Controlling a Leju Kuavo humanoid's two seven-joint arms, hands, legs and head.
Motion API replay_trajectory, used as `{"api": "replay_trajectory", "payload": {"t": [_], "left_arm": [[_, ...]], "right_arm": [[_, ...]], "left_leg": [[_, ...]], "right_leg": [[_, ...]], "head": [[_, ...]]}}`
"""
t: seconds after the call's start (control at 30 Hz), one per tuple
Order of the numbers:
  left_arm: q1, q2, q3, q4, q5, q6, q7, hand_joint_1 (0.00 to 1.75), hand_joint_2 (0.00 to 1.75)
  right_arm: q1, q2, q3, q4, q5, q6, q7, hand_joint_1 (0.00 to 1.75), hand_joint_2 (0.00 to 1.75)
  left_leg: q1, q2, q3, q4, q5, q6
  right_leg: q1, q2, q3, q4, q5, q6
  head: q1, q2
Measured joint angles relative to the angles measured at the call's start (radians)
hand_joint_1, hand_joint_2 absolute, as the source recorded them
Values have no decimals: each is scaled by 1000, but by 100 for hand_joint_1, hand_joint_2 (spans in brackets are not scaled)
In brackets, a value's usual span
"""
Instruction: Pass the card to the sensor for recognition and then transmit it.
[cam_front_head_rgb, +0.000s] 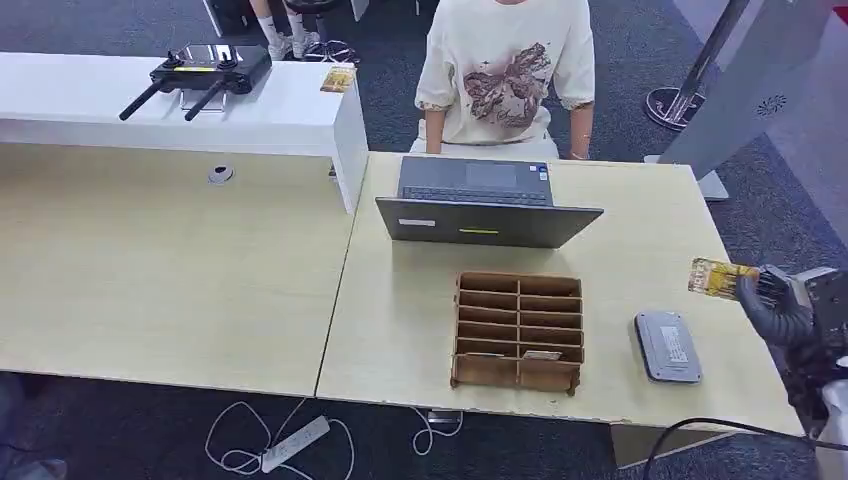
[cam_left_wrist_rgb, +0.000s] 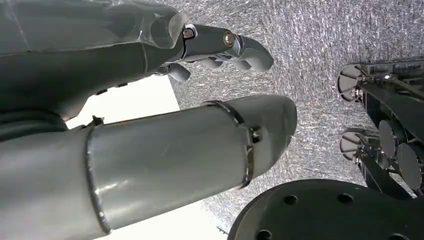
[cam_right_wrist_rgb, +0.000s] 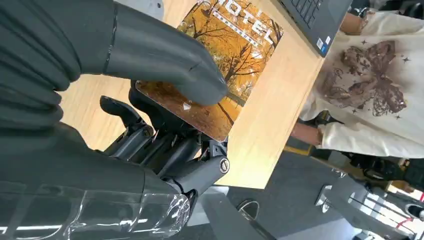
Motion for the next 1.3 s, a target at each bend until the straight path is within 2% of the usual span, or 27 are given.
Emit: {"api": "replay_trajectory", "payload": {"t": [0.73,1.2,1.3], "left_arm": [[0,5,-17,0,4,-4,0,0,0],[0,14,-24,0,8,-16,0,0,0],[0,14,-24,0,8,-16,0,0,0]], "right_arm": [[13,-5,-3,65,29,8,-4,175,175],[14,-32,-3,111,53,114,13,175,175],[14,-32,-3,111,53,114,13,175,175]], "left_leg": [[0,0,0,0,0,0],[0,0,0,0,0,0],[0,0,0,0,0,0]], "right_leg": [[0,0,0,0,0,0],[0,0,0,0,0,0],[0,0,0,0,0,0]], "head": [[0,0],[0,0],[0,0]]}}
